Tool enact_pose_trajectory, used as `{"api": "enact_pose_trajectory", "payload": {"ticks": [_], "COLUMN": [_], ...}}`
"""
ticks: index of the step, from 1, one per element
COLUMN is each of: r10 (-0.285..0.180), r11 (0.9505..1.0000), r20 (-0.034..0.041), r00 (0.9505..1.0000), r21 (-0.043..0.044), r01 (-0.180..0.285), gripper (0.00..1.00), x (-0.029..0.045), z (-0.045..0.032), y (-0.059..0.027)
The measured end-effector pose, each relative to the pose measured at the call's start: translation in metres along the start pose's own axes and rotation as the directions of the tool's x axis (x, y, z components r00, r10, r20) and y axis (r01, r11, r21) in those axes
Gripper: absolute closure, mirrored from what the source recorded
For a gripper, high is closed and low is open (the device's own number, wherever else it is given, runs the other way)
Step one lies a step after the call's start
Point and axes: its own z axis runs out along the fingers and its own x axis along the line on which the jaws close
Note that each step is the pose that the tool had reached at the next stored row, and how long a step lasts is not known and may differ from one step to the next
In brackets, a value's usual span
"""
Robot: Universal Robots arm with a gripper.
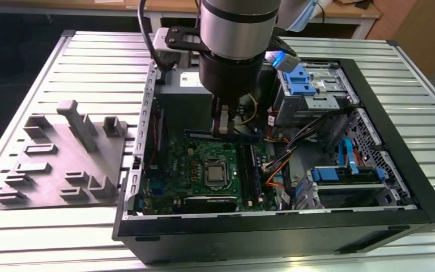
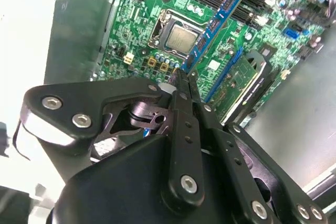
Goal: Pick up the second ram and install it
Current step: 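Insert the second ram into the second slot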
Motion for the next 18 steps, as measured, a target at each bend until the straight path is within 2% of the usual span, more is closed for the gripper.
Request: {"api": "enact_pose_trajectory", "payload": {"ticks": [5, 9, 14, 18], "r10": [0.091, 0.163, 0.253, 0.321], "r11": [0.9958, 0.9866, 0.9675, 0.9469], "r20": [0.0033, 0.0061, 0.0099, 0.013], "r00": [0.9958, 0.9866, 0.9675, 0.9469], "r21": [0.0032, 0.0054, 0.008, 0.0098], "r01": [-0.091, -0.163, -0.253, -0.321], "gripper": [0.88, 0.88, 0.88, 0.88], "x": [0.0, 0.0001, 0.0001, 0.0001], "z": [0.0007, 0.0013, 0.002, 0.0025], "y": [0.0, 0.0, -0.0001, -0.0001]}}
